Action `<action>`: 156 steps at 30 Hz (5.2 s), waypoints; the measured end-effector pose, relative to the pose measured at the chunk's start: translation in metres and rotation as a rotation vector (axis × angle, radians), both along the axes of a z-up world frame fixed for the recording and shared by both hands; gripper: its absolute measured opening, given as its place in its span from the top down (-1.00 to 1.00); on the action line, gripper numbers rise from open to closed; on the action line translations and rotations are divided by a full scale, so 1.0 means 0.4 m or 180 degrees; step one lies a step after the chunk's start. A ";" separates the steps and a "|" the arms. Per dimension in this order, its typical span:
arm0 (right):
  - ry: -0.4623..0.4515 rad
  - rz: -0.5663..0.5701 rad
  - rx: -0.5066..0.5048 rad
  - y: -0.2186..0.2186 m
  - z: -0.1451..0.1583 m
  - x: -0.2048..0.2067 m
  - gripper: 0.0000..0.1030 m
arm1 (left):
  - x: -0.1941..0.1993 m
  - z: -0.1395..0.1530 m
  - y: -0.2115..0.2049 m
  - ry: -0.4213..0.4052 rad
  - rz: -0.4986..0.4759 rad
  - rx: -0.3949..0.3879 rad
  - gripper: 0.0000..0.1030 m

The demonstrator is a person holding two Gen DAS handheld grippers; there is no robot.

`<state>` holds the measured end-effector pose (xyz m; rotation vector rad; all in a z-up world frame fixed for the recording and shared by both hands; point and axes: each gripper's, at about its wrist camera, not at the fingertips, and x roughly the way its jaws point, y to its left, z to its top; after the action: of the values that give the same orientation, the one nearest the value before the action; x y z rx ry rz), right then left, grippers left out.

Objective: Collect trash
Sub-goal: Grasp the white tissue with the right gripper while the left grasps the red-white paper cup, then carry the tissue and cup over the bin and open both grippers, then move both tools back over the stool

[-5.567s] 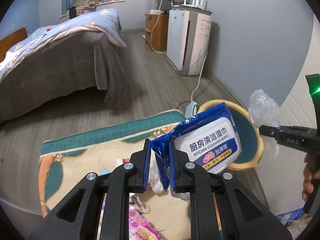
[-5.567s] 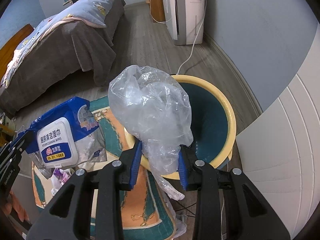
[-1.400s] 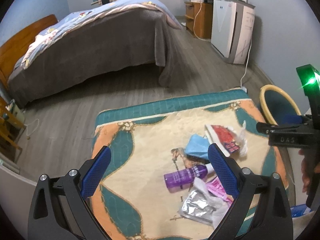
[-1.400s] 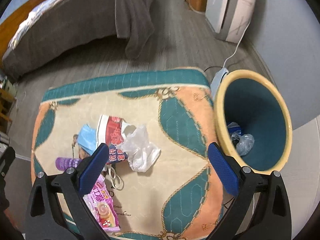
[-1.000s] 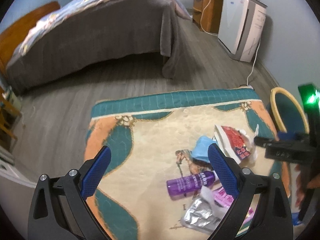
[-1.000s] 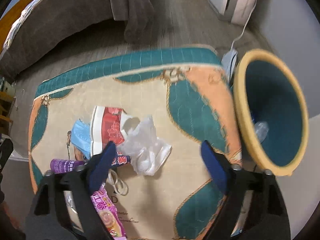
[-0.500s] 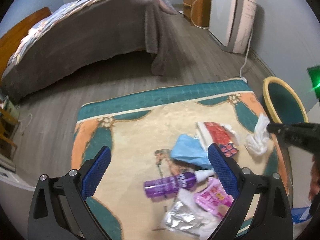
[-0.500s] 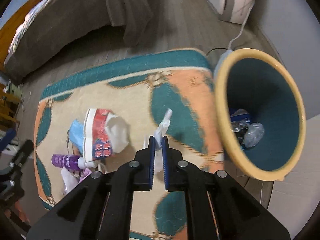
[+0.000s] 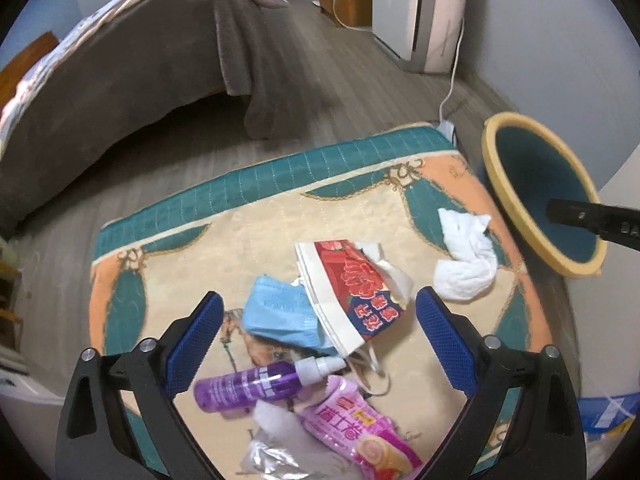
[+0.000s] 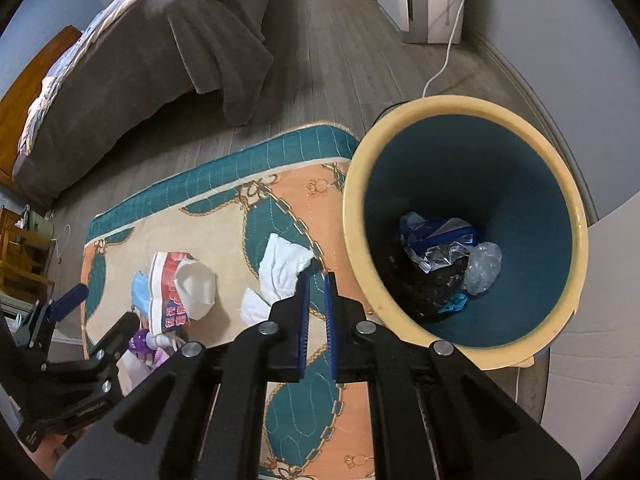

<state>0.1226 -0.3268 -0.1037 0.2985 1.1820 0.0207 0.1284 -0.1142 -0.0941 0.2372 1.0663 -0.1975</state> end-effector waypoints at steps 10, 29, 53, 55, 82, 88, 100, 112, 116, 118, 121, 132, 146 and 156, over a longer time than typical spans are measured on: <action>0.0286 0.0018 0.0113 0.034 -0.074 0.024 0.85 | 0.001 -0.035 -0.042 0.0072 -0.0387 -0.0012 -0.83; 0.0686 0.0279 -0.0139 0.124 -0.189 0.106 0.44 | 0.005 -0.157 -0.077 0.0372 -0.1220 0.0484 0.55; -0.0064 0.0121 0.0049 0.069 0.035 0.030 0.87 | -0.044 0.175 -0.027 -0.0766 -0.0655 -0.0522 0.83; -0.0161 0.0111 0.0035 0.056 0.065 0.022 0.87 | -0.060 0.188 -0.036 -0.0822 -0.0686 -0.0514 0.83; -0.0352 -0.0374 -0.0072 -0.199 0.094 -0.047 0.87 | -0.107 0.189 -0.260 -0.0800 -0.1147 -0.0773 0.83; -0.0303 -0.0612 -0.0022 -0.277 0.074 -0.060 0.87 | -0.114 0.167 -0.333 -0.0629 -0.1352 -0.1025 0.83; -0.0317 -0.0896 0.0003 -0.364 0.065 -0.089 0.86 | -0.096 0.100 -0.468 -0.0491 -0.1591 -0.1078 0.83; -0.0376 -0.1098 0.0086 -0.393 0.074 -0.103 -0.39 | -0.085 0.085 -0.483 -0.0551 -0.1475 -0.1029 0.23; -0.0434 -0.1065 0.0116 -0.377 0.092 -0.096 -0.76 | -0.092 0.100 -0.454 -0.0632 -0.1364 -0.1009 -0.41; -0.0468 -0.1050 0.0123 -0.368 0.103 -0.097 -0.86 | -0.096 0.108 -0.439 -0.0724 -0.1238 -0.0927 -0.83; -0.0485 -0.1047 0.0123 -0.357 0.115 -0.097 -0.89 | -0.094 0.114 -0.413 -0.0753 -0.1092 -0.0806 -0.86; -0.0503 -0.1030 0.0206 -0.286 0.143 -0.084 -0.89 | -0.098 0.144 -0.294 -0.0849 -0.0893 -0.0545 -0.87; -0.0425 -0.0663 0.0059 -0.101 0.139 -0.024 -0.89 | -0.103 0.174 -0.081 -0.0920 -0.0603 -0.0408 -0.88; -0.0366 -0.0399 -0.0048 0.041 0.128 0.005 -0.89 | -0.104 0.185 0.064 -0.0945 -0.0356 -0.0375 -0.88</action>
<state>0.1247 -0.3104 -0.0527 0.3531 1.0473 -0.0797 0.0869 -0.0886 -0.0200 0.2125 0.7449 -0.3147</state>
